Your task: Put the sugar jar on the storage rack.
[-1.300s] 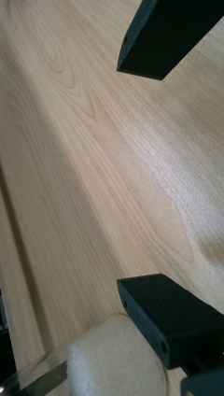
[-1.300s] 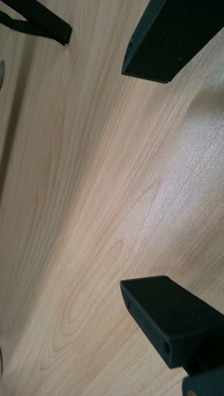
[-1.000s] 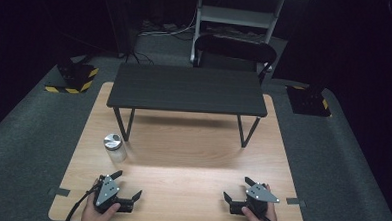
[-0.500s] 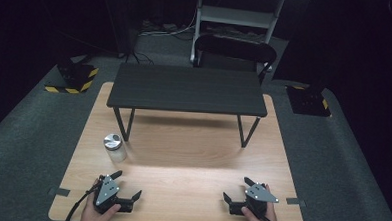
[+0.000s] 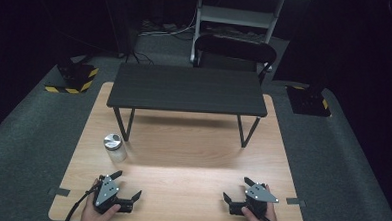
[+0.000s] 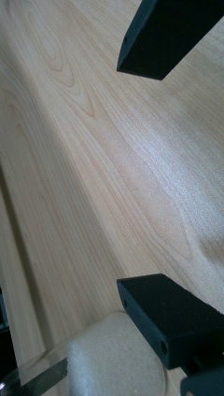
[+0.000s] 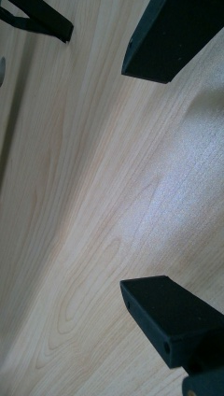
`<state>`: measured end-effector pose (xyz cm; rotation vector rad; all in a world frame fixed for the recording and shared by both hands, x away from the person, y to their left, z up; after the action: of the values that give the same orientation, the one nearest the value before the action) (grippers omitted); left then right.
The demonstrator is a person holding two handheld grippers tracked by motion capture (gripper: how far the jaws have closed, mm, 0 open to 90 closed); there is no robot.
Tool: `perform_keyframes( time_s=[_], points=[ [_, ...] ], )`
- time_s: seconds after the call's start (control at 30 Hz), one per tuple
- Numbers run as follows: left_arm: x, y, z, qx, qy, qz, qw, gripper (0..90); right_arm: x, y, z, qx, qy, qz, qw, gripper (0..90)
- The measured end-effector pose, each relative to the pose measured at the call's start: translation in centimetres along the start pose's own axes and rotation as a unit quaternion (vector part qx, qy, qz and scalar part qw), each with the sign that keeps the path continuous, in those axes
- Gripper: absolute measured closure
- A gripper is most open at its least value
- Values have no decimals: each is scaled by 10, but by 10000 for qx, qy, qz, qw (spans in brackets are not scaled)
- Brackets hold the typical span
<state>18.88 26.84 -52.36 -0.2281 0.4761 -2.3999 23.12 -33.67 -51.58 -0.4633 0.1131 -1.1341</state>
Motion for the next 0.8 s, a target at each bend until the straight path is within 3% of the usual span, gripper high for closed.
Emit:
perform_keyframes(
  time_s=[0.33, 0.6, 0.8],
  points=[
    [-2, -5, 0, 198, -67, -10, 9998, 4, 0, 0, 0, 1, -10, 12, 10000, 7],
    [2, -19, 8, 526, 108, 39, 9986, 4, 1, 0, 0, 1, -10, 24, 10000, 7],
    [3, -29, 11, 678, 199, 212, 9973, 4, 0, 0, 1, -11, -23, 25, 10000, 7]
  ],
)
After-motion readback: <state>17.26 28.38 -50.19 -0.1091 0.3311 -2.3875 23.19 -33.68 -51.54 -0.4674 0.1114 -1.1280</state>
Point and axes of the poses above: each handheld gripper's, and its own axes: y roughly forward along the jaws, z roughly out of its top, x roughly to its right, the point moved 2 cm from there along y, roughly forward along the jaws, and after that the axes turned 15 degrees about -z, right-handed, at the moved point
